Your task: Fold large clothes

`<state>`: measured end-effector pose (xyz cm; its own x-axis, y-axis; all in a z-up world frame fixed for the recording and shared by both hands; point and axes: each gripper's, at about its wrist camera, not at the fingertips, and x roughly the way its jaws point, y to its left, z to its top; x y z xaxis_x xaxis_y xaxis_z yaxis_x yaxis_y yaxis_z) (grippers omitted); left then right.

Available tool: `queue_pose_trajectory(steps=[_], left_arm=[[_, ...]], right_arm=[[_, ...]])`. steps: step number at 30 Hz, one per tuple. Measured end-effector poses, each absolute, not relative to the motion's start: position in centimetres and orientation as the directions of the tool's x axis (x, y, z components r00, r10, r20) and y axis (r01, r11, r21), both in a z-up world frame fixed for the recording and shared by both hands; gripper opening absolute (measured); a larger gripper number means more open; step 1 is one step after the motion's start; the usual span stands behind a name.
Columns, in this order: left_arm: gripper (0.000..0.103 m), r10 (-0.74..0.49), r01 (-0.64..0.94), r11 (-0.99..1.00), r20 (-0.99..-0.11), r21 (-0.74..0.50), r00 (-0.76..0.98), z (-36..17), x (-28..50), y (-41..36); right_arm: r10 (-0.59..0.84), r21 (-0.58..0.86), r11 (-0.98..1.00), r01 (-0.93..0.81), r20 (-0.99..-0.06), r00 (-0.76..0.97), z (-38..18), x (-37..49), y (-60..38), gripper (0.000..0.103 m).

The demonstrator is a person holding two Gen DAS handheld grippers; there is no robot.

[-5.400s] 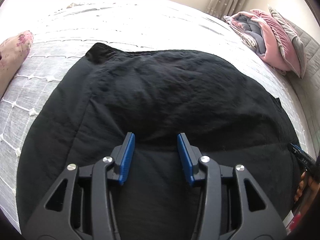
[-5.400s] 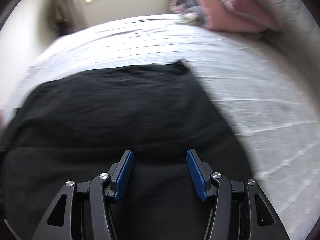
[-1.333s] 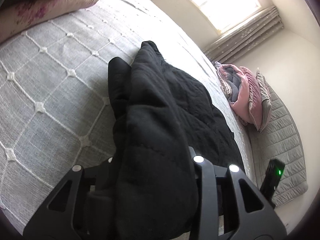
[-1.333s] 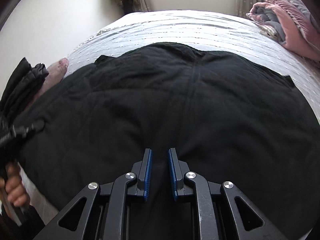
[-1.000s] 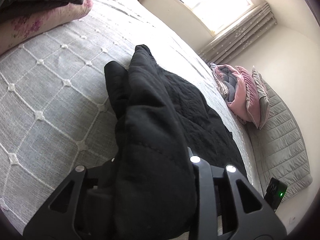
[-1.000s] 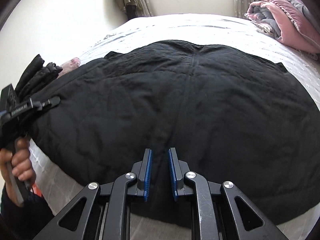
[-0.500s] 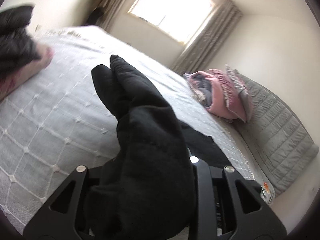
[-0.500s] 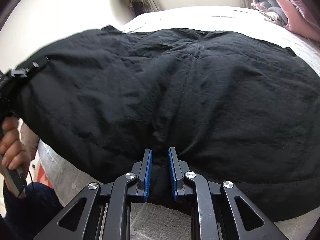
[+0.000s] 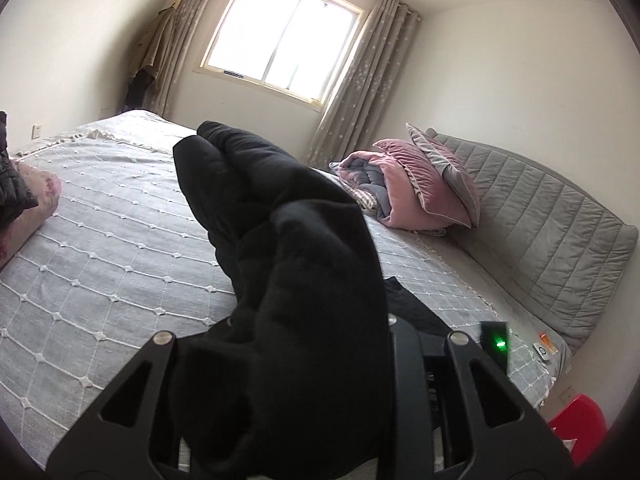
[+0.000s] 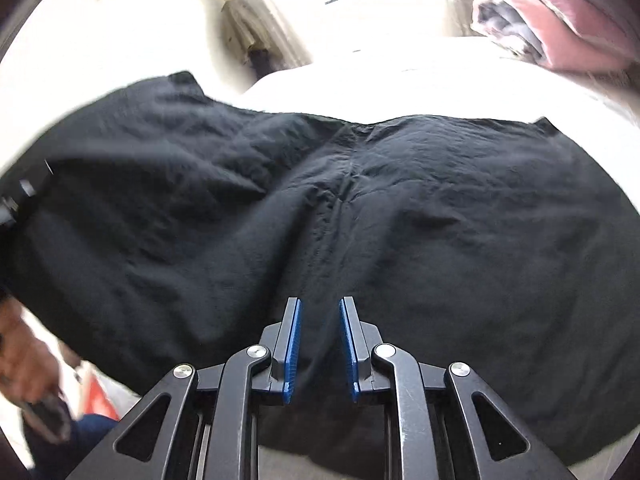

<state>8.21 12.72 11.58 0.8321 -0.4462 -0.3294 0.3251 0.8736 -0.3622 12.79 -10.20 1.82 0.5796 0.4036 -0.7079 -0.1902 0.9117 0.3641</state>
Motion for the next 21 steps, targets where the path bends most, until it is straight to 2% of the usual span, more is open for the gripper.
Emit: queue_pose_trajectory(steps=[3, 7, 13, 21], left_arm=[[0.030, -0.457, 0.343, 0.870, -0.316, -0.355, 0.831, 11.8, 7.9, 11.9], [0.030, -0.467, 0.364, 0.869, -0.309, -0.337, 0.829, 11.9, 7.5, 10.8], [0.030, -0.491, 0.405, 0.862, -0.303, -0.304, 0.817, 12.8, 7.2, 8.6], [0.030, -0.493, 0.459, 0.870, -0.338, -0.181, 0.801, 14.0, 7.1, 3.2]], right_arm=[[0.438, 0.385, 0.897, -0.217, -0.720, 0.538, 0.7, 14.9, -8.5, 0.016], [0.416, 0.376, 0.908, -0.186, -0.747, 0.518, -1.0, 17.8, -7.4, 0.014], [0.480, 0.483, 0.865, -0.134, -0.721, 0.500, -2.2, 20.5, -8.8, 0.012], [0.539, 0.568, 0.817, -0.100, -0.691, 0.481, -2.7, 24.8, -9.3, 0.012]])
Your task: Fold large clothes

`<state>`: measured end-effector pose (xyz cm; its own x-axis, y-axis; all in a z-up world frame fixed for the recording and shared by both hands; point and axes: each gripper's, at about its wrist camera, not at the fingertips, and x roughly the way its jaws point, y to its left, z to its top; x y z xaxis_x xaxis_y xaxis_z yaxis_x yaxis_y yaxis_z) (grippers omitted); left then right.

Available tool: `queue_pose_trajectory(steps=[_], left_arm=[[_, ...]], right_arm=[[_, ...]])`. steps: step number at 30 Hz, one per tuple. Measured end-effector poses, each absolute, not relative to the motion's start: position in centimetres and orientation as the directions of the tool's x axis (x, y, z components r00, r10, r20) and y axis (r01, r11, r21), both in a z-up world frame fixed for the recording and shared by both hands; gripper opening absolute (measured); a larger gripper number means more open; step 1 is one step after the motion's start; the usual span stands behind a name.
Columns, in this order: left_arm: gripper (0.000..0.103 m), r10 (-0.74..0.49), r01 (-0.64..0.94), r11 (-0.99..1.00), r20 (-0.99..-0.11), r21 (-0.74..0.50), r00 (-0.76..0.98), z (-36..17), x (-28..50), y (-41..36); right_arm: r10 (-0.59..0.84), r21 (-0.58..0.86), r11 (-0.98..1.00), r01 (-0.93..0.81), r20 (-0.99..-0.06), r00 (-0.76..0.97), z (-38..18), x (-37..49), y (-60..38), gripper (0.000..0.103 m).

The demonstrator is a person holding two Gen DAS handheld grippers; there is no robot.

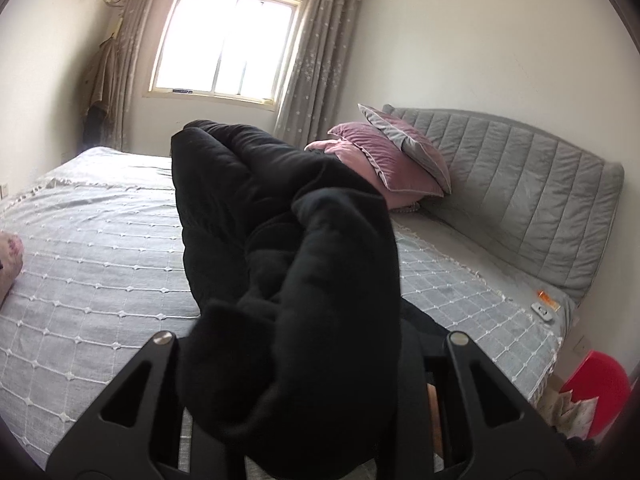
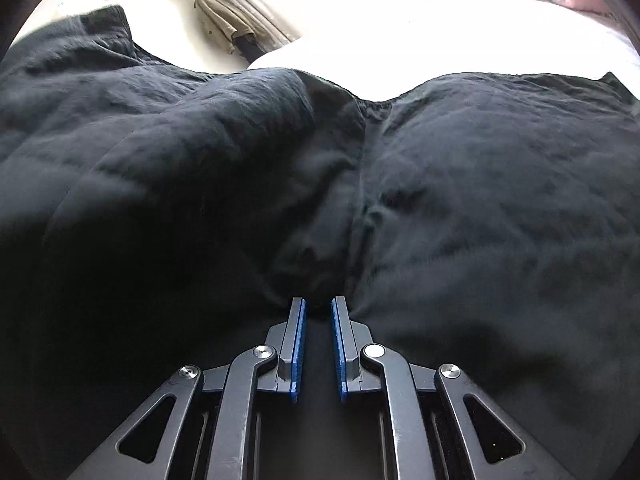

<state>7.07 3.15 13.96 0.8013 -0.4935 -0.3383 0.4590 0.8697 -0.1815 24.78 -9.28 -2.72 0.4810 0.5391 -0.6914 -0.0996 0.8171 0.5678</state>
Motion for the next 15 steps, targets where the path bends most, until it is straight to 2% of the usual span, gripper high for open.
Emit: queue_pose_trajectory(steps=[5, 8, 12, 15], left_arm=[[0.030, -0.482, 0.470, 0.873, -0.378, -0.132, 0.790, 15.2, 7.8, 0.1], [0.030, -0.474, 0.485, 0.871, -0.394, -0.080, 0.787, 15.7, 7.9, -2.4], [0.030, -0.471, 0.516, 0.856, -0.448, -0.025, 0.760, 15.3, 7.9, -8.0], [0.033, -0.486, 0.563, 0.826, -0.499, 0.004, 0.717, 13.5, 7.8, -13.0]], right_arm=[[0.581, 0.656, 0.754, -0.010, -0.661, 0.475, -2.2, 24.2, -12.2, 0.015], [0.506, 0.634, 0.770, 0.065, -0.670, 0.543, 0.5, 22.2, -16.4, 0.016], [0.411, 0.688, 0.706, 0.167, -0.590, 0.695, 4.0, 16.5, -24.9, 0.018], [0.252, 0.613, 0.745, 0.263, -0.624, 0.740, 5.6, 11.9, -29.6, 0.022]])
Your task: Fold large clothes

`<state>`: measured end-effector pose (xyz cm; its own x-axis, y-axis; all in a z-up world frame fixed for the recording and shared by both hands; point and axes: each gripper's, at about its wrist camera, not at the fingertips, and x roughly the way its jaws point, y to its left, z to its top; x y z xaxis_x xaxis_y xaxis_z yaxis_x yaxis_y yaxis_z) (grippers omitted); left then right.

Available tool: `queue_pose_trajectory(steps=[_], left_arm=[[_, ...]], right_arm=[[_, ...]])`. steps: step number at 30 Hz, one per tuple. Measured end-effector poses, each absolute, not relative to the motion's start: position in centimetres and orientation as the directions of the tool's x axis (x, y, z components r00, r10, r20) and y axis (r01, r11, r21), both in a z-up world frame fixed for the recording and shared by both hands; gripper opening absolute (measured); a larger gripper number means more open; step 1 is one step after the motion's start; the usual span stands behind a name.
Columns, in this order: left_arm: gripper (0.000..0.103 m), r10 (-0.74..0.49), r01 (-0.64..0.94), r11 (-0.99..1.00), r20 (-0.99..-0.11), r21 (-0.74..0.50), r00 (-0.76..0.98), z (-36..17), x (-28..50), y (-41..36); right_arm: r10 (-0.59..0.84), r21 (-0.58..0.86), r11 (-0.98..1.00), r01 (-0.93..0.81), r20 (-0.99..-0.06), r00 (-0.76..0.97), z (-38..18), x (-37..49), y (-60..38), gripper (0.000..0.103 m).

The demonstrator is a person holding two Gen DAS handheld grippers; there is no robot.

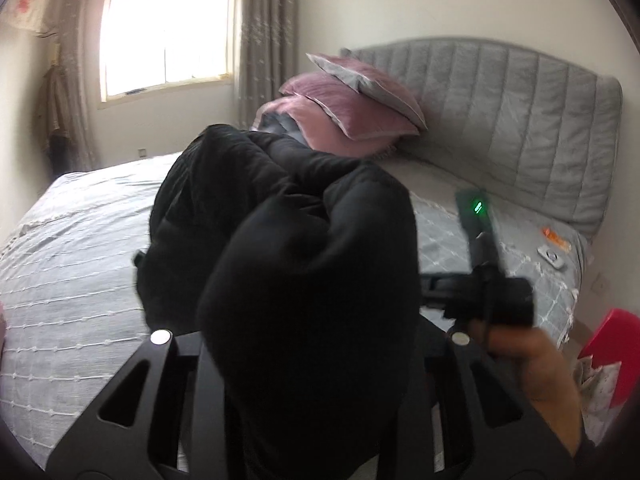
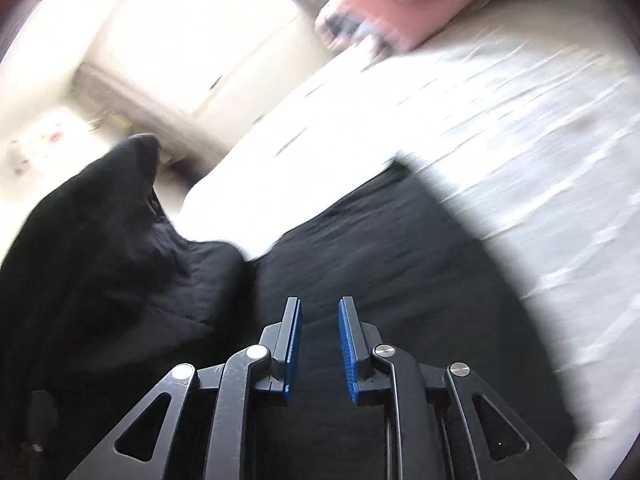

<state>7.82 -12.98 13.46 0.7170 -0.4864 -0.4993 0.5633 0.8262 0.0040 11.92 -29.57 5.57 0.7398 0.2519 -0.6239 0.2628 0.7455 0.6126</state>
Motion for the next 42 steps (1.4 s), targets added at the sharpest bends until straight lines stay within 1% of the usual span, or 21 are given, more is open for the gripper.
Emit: queue_pose_trajectory(steps=[3, 4, 5, 6, 7, 9, 10, 11, 12, 14, 15, 17, 18, 22, 25, 28, 31, 34, 39, 41, 42], left_arm=[[0.044, -0.491, 0.615, 0.788, -0.621, -0.019, 0.611, 9.3, 8.9, -18.1], [0.051, -0.487, 0.636, 0.771, -0.671, -0.030, 0.559, 7.2, 9.2, -19.8], [0.056, -0.478, 0.654, 0.755, -0.722, -0.047, 0.500, 5.0, 9.4, -21.2], [0.056, -0.459, 0.660, 0.749, -0.762, -0.055, 0.458, 3.2, 9.5, -22.0], [0.060, -0.440, 0.663, 0.747, -0.790, -0.057, 0.428, 1.6, 9.4, -22.6], [0.068, -0.467, 0.685, 0.727, -0.771, -0.055, 0.434, 0.7, 8.2, -22.4], [0.074, -0.495, 0.697, 0.713, -0.760, -0.078, 0.421, 1.1, 8.0, -22.1], [0.079, -0.538, 0.705, 0.697, -0.748, -0.135, 0.389, 1.8, 7.9, -21.6], [0.080, -0.581, 0.698, 0.686, -0.732, -0.207, 0.355, 2.8, 8.1, -20.9], [0.081, -0.644, 0.673, 0.669, -0.699, -0.316, 0.312, 5.0, 8.5, -19.6], [0.081, -0.669, 0.669, 0.655, -0.683, -0.353, 0.294, 6.0, 8.4, -18.9], [0.081, -0.722, 0.668, 0.619, -0.634, -0.414, 0.276, 8.0, 7.7, -16.6], [0.081, -0.734, 0.667, 0.613, -0.619, -0.423, 0.281, 8.7, 7.4, -16.6], [0.082, -0.766, 0.630, 0.612, -0.558, -0.479, 0.320, 10.5, 6.9, -10.5], [0.082, -0.697, 0.545, 0.703, -0.594, -0.457, 0.401, 9.9, 8.2, -5.5], [0.082, -0.613, 0.431, 0.786, -0.651, -0.443, 0.448, 7.7, 9.8, -2.1], [0.081, -0.610, 0.363, 0.792, -0.655, -0.491, 0.446, 5.1, 10.3, -0.1], [0.079, -0.550, 0.312, 0.835, -0.708, -0.454, 0.443, 2.5, 10.3, -0.5], [0.079, -0.550, 0.292, 0.835, -0.710, -0.466, 0.440, 1.6, 10.1, -1.1], [0.079, -0.545, 0.289, 0.839, -0.712, -0.461, 0.444, 1.6, 10.0, -1.0], [0.079, -0.541, 0.289, 0.841, -0.714, -0.457, 0.445, 1.6, 10.0, -1.0]], right_arm=[[0.127, 0.568, 0.731, 0.379, -0.659, 0.741, 5.8, 8.8, -33.4, 0.025], [0.097, 0.559, 0.721, 0.411, -0.668, 0.738, 5.6, 8.1, -34.4, 0.026], [0.063, 0.544, 0.709, 0.450, -0.683, 0.727, 5.4, 7.2, -35.5, 0.027], [0.044, 0.530, 0.703, 0.474, -0.698, 0.715, 5.4, 7.4, -36.4, 0.028], [0.020, 0.503, 0.702, 0.504, -0.722, 0.692, 5.2, 6.8, -37.1, 0.029], [-0.005, 0.464, 0.717, 0.521, -0.743, 0.669, 5.2, 6.3, -38.0, 0.029], [-0.005, 0.457, 0.724, 0.516, -0.745, 0.667, 5.2, 6.3, -38.0, 0.029], [0.000, 0.458, 0.732, 0.504, -0.740, 0.672, 5.4, 6.1, -37.9, 0.031], [0.008, 0.463, 0.738, 0.491, -0.734, 0.679, 5.9, 5.5, -38.0, 0.038], [0.034, 0.479, 0.750, 0.456, -0.716, 0.697, 6.6, 5.6, -37.8, 0.045], [0.040, 0.484, 0.752, 0.446, -0.710, 0.703, 6.4, 6.3, -38.5, 0.047], [0.059, 0.494, 0.758, 0.425, -0.702, 0.710, 6.6, 6.3, -38.3, 0.047], [0.062, 0.495, 0.760, 0.420, -0.699, 0.712, 6.6, 6.5, -38.2, 0.047], [0.098, 0.505, 0.798, 0.329, -0.646, 0.757, 8.4, 6.4, -36.4, 0.047], [0.188, 0.508, 0.840, 0.190, -0.602, 0.776, 9.9, 6.4, -33.4, 0.047], [0.266, 0.471, 0.878, 0.085, -0.629, 0.730, 10.0, 7.1, -29.9, 0.048], [0.190, 0.365, 0.924, 0.117, -0.701, 0.688, 9.2, 7.7, -27.6, 0.049], [0.141, 0.290, 0.948, 0.130, -0.749, 0.647, 8.3, 7.8, -26.5, 0.050], [0.104, 0.192, 0.979, 0.072, -0.767, 0.633, 7.6, 6.4, -25.0, 0.069], [0.079, 0.162, 0.984, 0.077, -0.776, 0.626, 7.2, 6.2, -24.6, 0.069], [0.066, 0.147, 0.986, 0.082, -0.784, 0.617, 6.8, 6.3, -24.4, 0.066]])
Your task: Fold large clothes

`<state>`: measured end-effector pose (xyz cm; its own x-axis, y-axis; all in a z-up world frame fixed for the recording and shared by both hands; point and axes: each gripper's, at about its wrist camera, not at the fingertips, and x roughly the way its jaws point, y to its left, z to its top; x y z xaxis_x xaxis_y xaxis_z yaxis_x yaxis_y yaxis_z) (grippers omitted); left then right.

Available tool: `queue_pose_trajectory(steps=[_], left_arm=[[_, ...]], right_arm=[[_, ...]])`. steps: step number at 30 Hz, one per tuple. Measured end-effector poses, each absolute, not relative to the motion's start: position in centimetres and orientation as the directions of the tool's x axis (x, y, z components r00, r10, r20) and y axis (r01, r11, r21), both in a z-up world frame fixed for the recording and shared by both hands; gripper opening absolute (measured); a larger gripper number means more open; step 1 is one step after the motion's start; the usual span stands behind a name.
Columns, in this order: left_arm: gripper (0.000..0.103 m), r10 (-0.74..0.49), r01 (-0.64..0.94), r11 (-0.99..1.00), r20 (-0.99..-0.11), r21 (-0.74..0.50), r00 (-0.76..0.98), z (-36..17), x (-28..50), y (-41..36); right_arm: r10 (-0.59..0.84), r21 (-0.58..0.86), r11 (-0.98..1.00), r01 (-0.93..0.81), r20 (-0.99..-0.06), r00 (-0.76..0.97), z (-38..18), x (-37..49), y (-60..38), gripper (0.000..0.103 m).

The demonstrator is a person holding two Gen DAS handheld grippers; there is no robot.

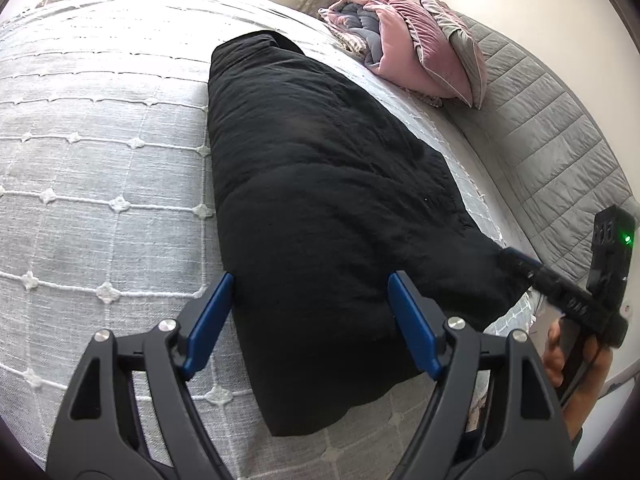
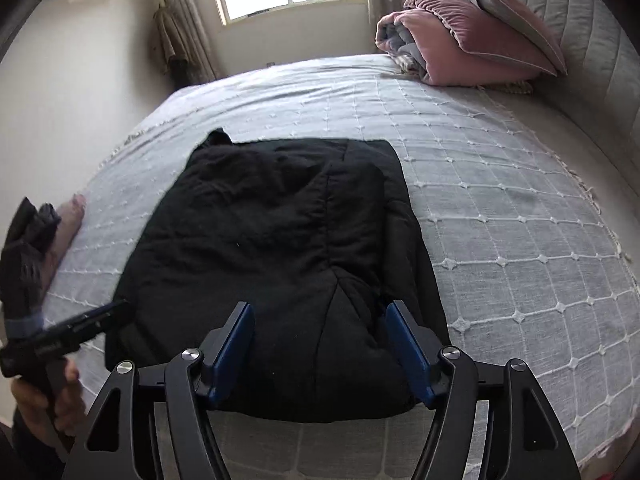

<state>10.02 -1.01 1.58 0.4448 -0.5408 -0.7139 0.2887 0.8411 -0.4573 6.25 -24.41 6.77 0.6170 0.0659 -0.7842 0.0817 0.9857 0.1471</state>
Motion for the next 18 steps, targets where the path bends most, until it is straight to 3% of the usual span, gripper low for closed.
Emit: queue_pose_trajectory(steps=[1, 2, 5, 12, 18], left_arm=[[0.079, -0.537, 0.288, 0.844, -0.716, -0.453, 0.446, 1.6, 10.1, -1.0], [0.079, -0.535, 0.287, 0.845, -0.717, -0.451, 0.447, 1.6, 10.1, -1.1], [0.079, -0.536, 0.283, 0.844, -0.718, -0.456, 0.444, 1.8, 10.3, -0.9], [0.073, -0.529, 0.290, 0.848, -0.700, -0.443, 0.479, 2.5, 10.9, -1.1], [0.074, -0.489, 0.305, 0.871, -0.731, -0.385, 0.476, 1.0, 11.0, -2.6]], right_arm=[[0.051, 0.131, 0.988, 0.087, -0.790, 0.611, 6.3, 6.4, -24.3, 0.059], [0.033, 0.113, 0.989, 0.095, -0.795, 0.606, 5.8, 6.6, -24.2, 0.033], [0.009, 0.086, 0.992, 0.094, -0.786, 0.618, 5.5, 6.8, -24.1, 0.020], [-0.032, 0.091, 0.985, 0.146, -0.736, 0.677, 7.3, 6.3, -25.4, 0.015], [-0.012, 0.127, 0.973, 0.191, -0.805, 0.593, 4.2, 7.9, -27.5, 0.016]])
